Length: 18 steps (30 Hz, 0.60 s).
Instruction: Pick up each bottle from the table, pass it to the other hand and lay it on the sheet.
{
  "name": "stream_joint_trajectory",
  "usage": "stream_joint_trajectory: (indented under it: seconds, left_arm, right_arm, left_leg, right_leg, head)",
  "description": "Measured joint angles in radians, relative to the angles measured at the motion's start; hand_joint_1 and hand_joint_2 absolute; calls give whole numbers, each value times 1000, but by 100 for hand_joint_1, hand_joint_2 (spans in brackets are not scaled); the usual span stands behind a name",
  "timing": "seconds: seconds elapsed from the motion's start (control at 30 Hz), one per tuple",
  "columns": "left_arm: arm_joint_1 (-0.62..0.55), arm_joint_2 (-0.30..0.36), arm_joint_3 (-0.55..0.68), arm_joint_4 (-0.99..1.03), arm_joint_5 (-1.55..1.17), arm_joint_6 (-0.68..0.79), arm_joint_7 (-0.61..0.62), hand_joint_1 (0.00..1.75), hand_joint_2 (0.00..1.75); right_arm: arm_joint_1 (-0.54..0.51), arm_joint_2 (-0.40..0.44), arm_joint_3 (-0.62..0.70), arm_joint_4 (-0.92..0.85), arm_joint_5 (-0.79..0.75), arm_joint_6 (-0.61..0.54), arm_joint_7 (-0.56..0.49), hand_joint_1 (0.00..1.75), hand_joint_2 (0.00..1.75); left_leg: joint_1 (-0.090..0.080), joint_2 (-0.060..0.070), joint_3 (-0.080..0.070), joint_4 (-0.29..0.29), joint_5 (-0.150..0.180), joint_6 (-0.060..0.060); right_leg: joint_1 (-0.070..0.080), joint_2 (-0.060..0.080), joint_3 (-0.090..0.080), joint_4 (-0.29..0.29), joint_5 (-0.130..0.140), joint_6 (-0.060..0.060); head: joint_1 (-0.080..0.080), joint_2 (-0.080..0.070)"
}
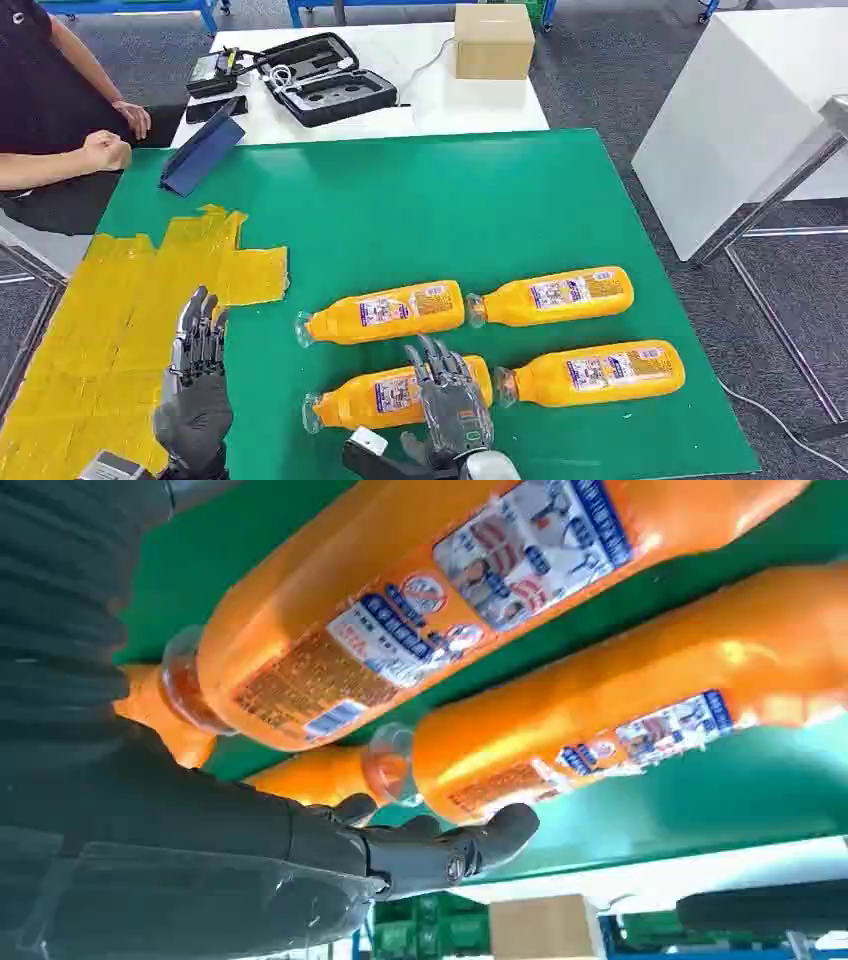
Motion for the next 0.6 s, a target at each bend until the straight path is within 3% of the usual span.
stream_joint_trajectory:
  seconds: [0.13,0.2,0.27,0.33,0.47,0.6]
  left_arm:
    - [2,0,3,0,0,6,1,0,0]
    - [9,0,5,-5,0,20,1,0,0]
    - [21,0,6,-17,0,35,1,0,0]
    - [29,0,6,-26,0,42,1,0,0]
    - [31,-2,3,-27,-2,48,-1,0,0]
    - [23,-2,3,-27,-3,44,-3,0,0]
  right_arm:
    - [10,1,-14,-10,25,-29,-28,0,175]
    - [30,20,-44,-29,50,-115,-109,0,175]
    - [68,44,-103,-50,30,-254,-291,0,175]
    - [110,84,-182,-85,-32,-290,-472,0,175]
    - [175,180,-342,-177,-318,-191,-849,0,175]
    - [221,216,-432,-255,-495,-82,-1033,0,175]
  left_leg:
    - [0,0,0,0,0,0]
    - [0,0,-1,0,0,0]
    - [0,-1,-1,0,0,0]
    - [0,-1,-3,0,0,0]
    - [0,-2,-2,0,0,0]
    - [0,-1,-1,0,0,0]
  right_leg:
    - [0,0,2,0,0,0]
    - [0,0,2,0,0,0]
    - [0,0,2,0,0,0]
    - [1,0,2,0,0,0]
    - [1,0,2,0,0,0]
    - [1,0,2,0,0,0]
  head:
    - [0,0]
    - [0,0]
    - [0,0]
    - [0,0]
    - [0,0]
    - [0,0]
